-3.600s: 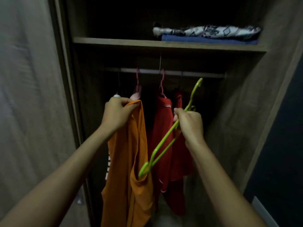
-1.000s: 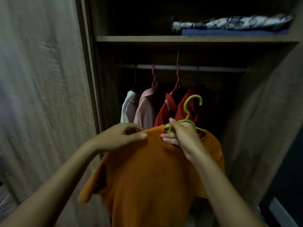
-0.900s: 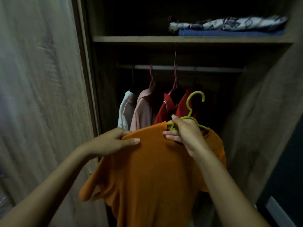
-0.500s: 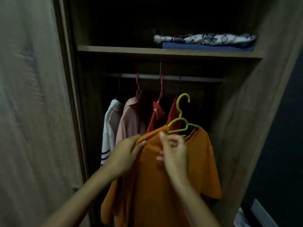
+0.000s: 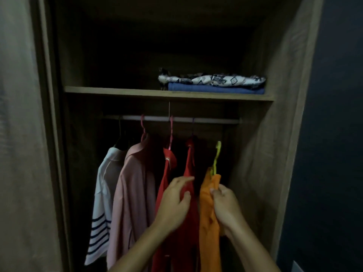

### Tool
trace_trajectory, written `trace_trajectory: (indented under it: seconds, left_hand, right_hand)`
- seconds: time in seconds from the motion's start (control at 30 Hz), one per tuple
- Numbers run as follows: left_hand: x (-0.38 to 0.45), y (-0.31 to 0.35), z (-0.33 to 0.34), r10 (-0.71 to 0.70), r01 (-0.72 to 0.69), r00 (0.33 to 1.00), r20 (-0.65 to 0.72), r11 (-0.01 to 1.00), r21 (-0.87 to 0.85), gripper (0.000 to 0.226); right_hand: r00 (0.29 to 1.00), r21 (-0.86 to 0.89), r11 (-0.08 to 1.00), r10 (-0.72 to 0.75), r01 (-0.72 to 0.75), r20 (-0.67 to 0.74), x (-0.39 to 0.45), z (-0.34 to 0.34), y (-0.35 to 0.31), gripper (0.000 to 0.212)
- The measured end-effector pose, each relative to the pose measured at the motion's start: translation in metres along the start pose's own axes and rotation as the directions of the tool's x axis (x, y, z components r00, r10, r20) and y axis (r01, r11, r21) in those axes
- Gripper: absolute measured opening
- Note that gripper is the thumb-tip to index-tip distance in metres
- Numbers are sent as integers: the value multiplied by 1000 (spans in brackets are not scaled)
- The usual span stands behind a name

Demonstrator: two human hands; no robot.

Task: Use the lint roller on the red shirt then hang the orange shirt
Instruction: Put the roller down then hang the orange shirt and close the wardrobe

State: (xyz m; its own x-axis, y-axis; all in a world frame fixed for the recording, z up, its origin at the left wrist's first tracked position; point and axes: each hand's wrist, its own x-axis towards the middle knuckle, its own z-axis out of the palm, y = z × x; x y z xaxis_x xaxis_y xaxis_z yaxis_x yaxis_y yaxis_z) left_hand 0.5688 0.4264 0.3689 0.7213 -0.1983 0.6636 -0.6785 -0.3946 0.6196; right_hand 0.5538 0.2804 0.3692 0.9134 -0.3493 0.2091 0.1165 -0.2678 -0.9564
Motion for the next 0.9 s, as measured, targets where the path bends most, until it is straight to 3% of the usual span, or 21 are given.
trace_trajectory:
  seconds: [0.13,0.27,0.47,0.73,0.83,0.9]
  left_hand:
    - [45,-9,25,36,-50,998,50,942,331,48]
    - [70,-19,46,9,-72,992,129,865,497,55]
    - [73,-29,56,-21,-70,981,195,890,450,89]
    - [71,-38,55,-24,-50,981,190,926,375,92]
    - [69,-42,51,-33,-39,979,199,937,347,99]
    - [65,-46,50,-72,17,987,144,936,351,107]
  right_hand:
    - [993,-135,986,-108,102,-41,37,-15,-31,30]
    - [984,-258,960,-143,111,-108,78,-24,-55,27]
    - [982,-297,953,-116,67,-151,121,-22,-75,26]
    - [985,-335,942,-44,-14,-165,146,-8,-69,20]
    - [979,-319,947,-92,30,-181,140,-4,-50,17]
    - [971,-346,935,-150,78,-186,128,-6,-32,27]
